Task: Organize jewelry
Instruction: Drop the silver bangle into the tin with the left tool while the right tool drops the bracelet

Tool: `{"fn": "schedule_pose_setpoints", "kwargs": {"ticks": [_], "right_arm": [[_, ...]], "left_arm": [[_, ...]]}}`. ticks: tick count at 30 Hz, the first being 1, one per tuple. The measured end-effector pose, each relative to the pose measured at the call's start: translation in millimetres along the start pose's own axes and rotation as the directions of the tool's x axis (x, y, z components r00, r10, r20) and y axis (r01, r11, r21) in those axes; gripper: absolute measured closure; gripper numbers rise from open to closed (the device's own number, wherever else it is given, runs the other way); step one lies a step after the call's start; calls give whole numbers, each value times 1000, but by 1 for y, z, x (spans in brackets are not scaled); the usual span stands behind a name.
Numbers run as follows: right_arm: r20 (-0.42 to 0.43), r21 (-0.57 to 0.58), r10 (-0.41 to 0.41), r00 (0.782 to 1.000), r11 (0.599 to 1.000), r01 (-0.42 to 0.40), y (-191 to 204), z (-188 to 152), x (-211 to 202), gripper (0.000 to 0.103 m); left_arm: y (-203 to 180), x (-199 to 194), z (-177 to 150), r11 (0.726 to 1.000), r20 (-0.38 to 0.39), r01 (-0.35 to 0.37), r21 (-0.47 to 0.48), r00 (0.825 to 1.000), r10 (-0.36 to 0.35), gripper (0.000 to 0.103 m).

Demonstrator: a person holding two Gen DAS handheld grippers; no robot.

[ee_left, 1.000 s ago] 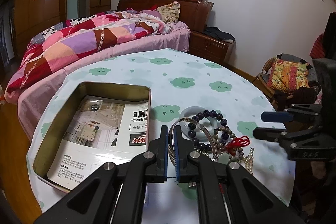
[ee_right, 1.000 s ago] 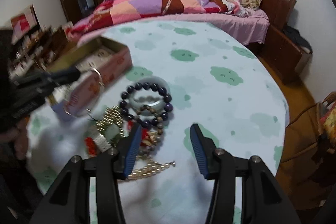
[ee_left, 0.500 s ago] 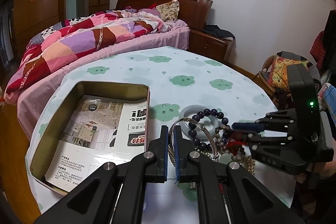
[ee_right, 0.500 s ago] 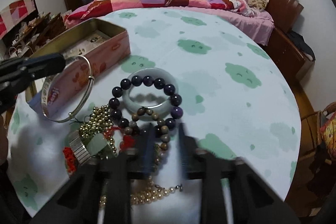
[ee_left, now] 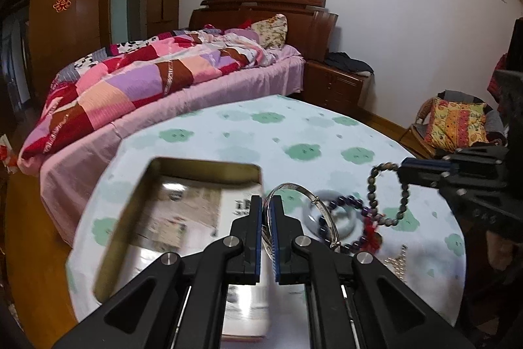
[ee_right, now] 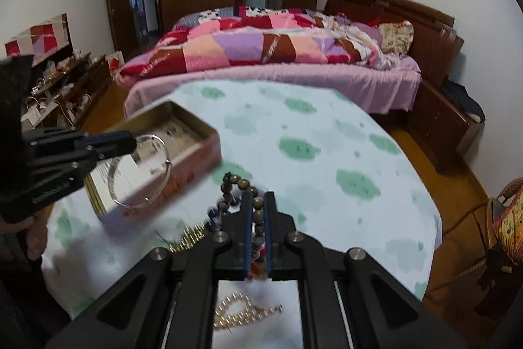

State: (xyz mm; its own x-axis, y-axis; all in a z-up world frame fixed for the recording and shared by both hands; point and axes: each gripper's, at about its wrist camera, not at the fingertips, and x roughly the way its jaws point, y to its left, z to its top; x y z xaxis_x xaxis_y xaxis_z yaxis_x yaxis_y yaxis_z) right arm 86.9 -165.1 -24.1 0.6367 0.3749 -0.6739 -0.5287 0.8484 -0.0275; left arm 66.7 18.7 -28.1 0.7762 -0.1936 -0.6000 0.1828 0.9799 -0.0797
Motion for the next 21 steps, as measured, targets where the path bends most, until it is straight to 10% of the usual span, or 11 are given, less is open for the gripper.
{"fn": "schedule_pose_setpoints", "kwargs": {"ticks": [21], "right_arm": [[-73, -37, 159, 985, 986, -162, 69, 69, 114, 95]], "left_arm": [[87, 68, 12, 987, -137, -156, -48, 979, 148, 99]]}}
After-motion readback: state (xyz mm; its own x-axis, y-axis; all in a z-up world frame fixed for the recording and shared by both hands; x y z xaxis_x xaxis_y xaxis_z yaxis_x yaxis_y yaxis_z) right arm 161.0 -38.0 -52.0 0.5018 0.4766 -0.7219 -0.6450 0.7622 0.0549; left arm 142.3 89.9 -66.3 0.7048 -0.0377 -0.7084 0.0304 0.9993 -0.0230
